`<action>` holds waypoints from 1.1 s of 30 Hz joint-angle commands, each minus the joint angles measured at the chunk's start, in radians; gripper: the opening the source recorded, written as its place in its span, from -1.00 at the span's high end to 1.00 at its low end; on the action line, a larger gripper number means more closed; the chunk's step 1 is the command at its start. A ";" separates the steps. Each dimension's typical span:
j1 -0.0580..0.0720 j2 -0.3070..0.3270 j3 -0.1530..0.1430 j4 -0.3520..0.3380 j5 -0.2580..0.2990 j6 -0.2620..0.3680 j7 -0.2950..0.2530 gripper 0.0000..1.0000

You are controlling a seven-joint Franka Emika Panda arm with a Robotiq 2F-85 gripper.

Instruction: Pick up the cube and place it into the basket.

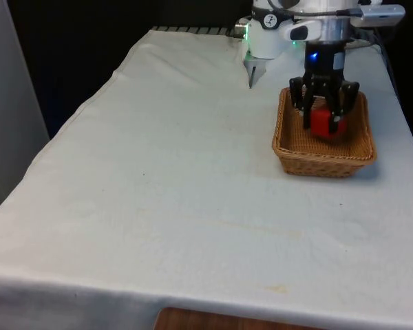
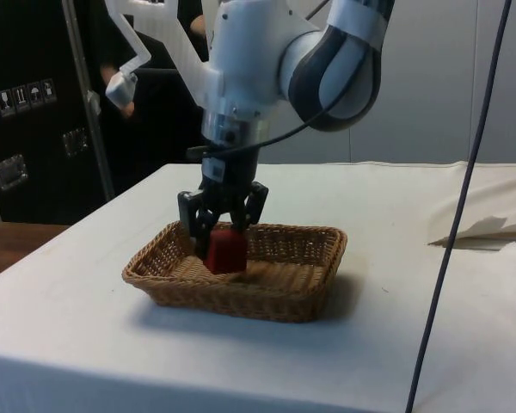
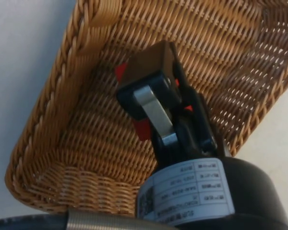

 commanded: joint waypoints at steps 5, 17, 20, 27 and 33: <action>0.018 0.022 -0.033 0.021 -0.023 0.001 0.009 0.87; 0.025 0.032 -0.039 0.035 -0.048 -0.037 0.016 0.81; 0.026 0.032 -0.038 0.035 -0.048 -0.039 0.016 0.37; 0.028 0.032 -0.036 0.035 -0.048 -0.042 0.015 -0.95; 0.009 0.037 -0.010 0.030 -0.026 -0.041 -0.005 -1.00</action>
